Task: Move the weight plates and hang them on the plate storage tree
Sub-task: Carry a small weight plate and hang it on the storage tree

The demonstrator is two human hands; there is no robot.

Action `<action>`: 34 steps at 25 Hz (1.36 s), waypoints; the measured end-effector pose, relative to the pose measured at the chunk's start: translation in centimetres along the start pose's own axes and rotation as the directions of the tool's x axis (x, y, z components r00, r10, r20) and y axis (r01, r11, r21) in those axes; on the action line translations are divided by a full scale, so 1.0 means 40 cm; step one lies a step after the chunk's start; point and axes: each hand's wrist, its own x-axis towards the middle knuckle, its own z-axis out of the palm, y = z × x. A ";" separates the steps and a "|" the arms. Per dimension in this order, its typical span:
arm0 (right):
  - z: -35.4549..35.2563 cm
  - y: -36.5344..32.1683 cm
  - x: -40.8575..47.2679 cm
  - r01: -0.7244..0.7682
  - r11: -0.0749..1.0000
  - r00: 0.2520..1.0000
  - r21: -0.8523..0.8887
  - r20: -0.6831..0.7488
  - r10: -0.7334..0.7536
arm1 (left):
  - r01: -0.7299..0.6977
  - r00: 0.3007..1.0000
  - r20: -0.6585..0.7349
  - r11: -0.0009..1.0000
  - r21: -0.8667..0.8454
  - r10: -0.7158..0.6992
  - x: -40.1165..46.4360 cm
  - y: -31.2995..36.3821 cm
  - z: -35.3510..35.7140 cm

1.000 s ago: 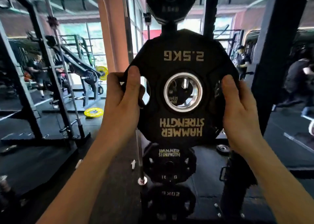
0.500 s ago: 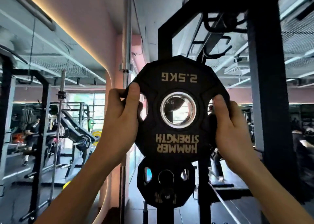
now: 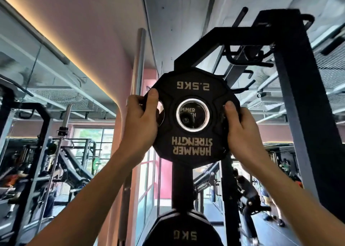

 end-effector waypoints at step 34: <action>0.110 0.266 0.107 -0.084 0.996 0.986 0.013 0.146 0.081 | 0.004 0.993 0.118 0.983 0.181 -0.026 0.142 -0.334 0.076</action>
